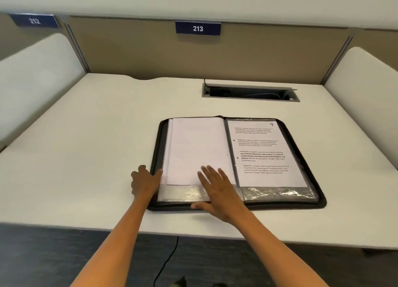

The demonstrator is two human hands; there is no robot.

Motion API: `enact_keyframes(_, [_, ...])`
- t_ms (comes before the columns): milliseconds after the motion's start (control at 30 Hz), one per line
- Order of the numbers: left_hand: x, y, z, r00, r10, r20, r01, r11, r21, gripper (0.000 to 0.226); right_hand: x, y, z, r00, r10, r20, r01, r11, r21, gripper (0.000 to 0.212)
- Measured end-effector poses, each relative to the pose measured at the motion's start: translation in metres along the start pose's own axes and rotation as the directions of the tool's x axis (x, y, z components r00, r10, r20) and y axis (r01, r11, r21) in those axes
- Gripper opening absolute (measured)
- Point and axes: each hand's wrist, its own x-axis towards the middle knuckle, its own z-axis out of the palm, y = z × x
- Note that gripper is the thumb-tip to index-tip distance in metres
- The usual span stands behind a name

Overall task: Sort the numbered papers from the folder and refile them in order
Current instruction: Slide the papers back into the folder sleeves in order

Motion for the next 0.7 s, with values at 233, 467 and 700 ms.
enact_keyframes(233, [-0.012, 0.028, -0.034, 0.983, 0.177, -0.054, -0.184, 0.965, -0.189, 0.051, 0.032, -0.063, -0.004, 0.998, 0.019, 0.061, -0.018, 1.000, -0.026, 0.092])
enact_keyframes(467, [-0.008, 0.036, -0.040, 0.966, 0.193, -0.170, -0.257, 0.754, -0.605, 0.040, 0.019, -0.051, -0.032, 0.962, 0.191, -0.197, -0.102, 0.916, 0.388, 0.079])
enact_keyframes(700, [-0.006, 0.039, 0.011, 0.972, 0.048, 0.231, 0.112, 0.768, -0.630, 0.045, -0.001, -0.026, -0.047, 0.832, 0.308, -0.462, 0.089, 0.747, 0.659, 0.068])
